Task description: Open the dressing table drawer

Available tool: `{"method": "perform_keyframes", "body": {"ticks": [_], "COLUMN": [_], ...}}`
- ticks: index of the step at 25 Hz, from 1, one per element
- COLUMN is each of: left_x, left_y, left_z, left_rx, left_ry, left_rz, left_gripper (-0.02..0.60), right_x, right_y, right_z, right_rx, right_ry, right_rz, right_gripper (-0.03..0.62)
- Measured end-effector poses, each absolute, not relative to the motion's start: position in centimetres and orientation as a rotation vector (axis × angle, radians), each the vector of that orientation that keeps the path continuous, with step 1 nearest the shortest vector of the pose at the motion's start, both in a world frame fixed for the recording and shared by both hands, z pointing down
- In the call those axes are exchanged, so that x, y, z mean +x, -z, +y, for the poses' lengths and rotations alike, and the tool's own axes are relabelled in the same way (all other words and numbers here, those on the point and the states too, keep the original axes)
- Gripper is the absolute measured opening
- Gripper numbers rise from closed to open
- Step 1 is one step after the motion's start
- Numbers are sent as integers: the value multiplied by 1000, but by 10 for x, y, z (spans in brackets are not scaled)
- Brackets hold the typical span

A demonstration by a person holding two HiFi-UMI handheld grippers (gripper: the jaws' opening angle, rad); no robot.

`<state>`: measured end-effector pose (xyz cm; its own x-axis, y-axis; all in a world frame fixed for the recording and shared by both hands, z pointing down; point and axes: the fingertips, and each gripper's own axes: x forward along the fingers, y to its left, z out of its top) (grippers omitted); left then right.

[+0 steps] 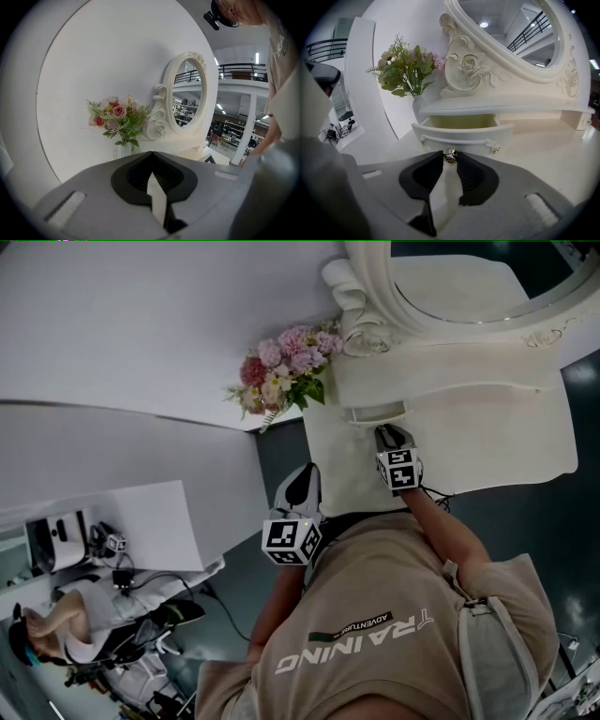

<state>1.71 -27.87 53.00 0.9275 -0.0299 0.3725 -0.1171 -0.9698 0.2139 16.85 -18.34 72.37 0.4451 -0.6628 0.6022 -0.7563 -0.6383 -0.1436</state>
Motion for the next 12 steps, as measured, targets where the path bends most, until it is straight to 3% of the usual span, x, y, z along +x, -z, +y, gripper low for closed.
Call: {"method": "perform_keyframes", "body": {"ticks": [12], "left_x": [6], "left_y": [-524], "left_z": [-276], "left_rx": [2856], "left_ry": [-561], "left_rz": [-85], "left_gripper": [18], "right_x": [152], "right_y": [-725], "right_z": [-172], "right_rx": [2560], "right_ry": [-975], "right_rz": [-1266], "right_gripper": [97]}}
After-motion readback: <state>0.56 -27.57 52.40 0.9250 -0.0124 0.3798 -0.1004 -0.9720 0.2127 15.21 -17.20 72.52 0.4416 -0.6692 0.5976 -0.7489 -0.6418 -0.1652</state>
